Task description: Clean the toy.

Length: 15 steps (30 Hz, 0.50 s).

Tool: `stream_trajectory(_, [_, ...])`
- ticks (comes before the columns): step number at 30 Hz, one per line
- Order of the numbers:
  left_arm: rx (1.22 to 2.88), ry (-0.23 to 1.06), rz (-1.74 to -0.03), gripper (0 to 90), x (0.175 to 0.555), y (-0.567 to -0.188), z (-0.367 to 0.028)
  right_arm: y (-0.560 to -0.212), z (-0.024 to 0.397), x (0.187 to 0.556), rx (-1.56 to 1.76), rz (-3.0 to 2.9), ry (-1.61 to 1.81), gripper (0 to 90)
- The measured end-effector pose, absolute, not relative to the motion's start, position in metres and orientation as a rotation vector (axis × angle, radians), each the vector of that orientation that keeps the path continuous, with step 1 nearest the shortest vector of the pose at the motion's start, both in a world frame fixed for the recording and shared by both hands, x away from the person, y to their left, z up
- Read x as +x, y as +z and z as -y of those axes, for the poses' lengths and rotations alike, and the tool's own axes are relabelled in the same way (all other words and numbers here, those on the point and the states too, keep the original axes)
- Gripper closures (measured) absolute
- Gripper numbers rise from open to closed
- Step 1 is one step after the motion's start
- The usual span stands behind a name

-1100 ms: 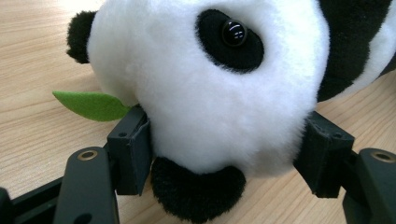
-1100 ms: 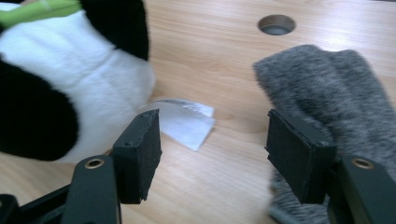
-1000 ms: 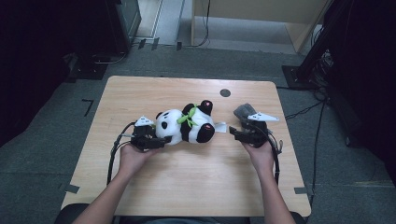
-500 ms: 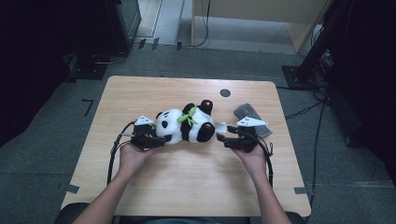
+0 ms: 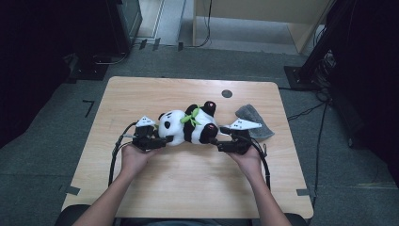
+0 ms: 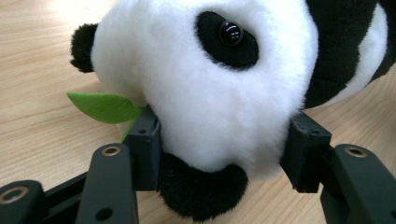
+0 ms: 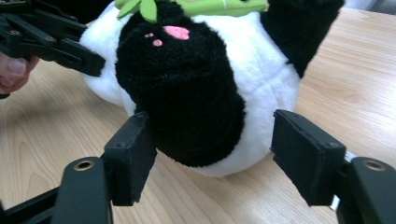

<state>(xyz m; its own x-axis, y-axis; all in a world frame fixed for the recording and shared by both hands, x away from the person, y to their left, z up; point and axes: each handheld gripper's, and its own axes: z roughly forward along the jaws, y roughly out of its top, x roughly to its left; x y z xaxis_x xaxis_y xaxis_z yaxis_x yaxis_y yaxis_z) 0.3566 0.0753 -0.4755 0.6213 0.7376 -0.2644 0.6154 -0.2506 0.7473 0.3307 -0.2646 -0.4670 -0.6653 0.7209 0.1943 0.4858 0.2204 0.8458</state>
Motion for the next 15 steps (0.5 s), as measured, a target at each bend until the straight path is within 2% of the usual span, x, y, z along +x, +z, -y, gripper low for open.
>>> stream_trajectory(7, [1.965,0.141,-1.05,43.6,0.355,-0.474,-0.072,-0.471,0.254,0.334,1.152,-2.253,1.424,19.8])
stream_trajectory(15, [1.969,0.128,-1.035,44.0,0.356,-0.474,-0.073,-0.48,0.243,0.34,1.109,-2.245,1.439,12.8])
